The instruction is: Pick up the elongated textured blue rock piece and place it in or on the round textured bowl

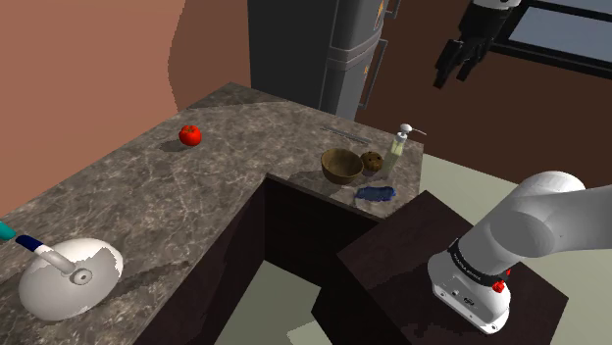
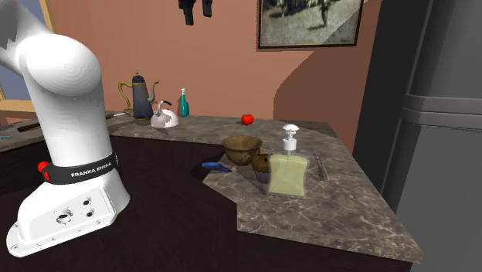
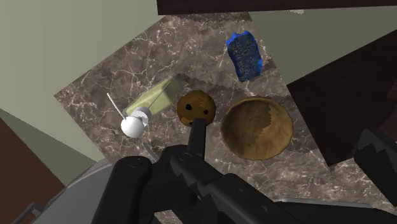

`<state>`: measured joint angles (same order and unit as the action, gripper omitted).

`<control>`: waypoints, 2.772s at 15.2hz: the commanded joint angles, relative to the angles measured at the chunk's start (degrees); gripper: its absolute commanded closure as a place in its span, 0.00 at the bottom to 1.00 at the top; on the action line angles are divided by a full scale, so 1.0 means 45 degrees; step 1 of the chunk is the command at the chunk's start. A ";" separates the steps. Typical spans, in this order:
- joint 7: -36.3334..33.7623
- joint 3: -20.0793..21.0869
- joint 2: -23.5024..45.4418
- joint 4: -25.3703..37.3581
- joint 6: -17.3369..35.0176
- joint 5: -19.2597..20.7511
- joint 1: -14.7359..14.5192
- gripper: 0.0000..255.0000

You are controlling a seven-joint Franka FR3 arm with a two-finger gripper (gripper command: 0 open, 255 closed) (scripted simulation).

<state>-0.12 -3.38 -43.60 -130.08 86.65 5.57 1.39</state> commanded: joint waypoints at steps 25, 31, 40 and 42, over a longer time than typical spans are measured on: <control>0.1920 -0.0736 0.7088 -0.4479 0.8747 0.0726 -0.0797 0.00; 0.2300 -0.0720 1.0145 -0.4320 1.0946 0.0868 -0.0907 0.00; 0.2378 -0.0727 1.2620 -0.4219 1.2964 0.1090 -0.0873 0.00; 0.2337 -0.0765 1.3061 -0.4288 1.3475 0.1157 -0.0845 0.00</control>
<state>10.37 -6.73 14.04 -149.53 146.25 10.68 -2.52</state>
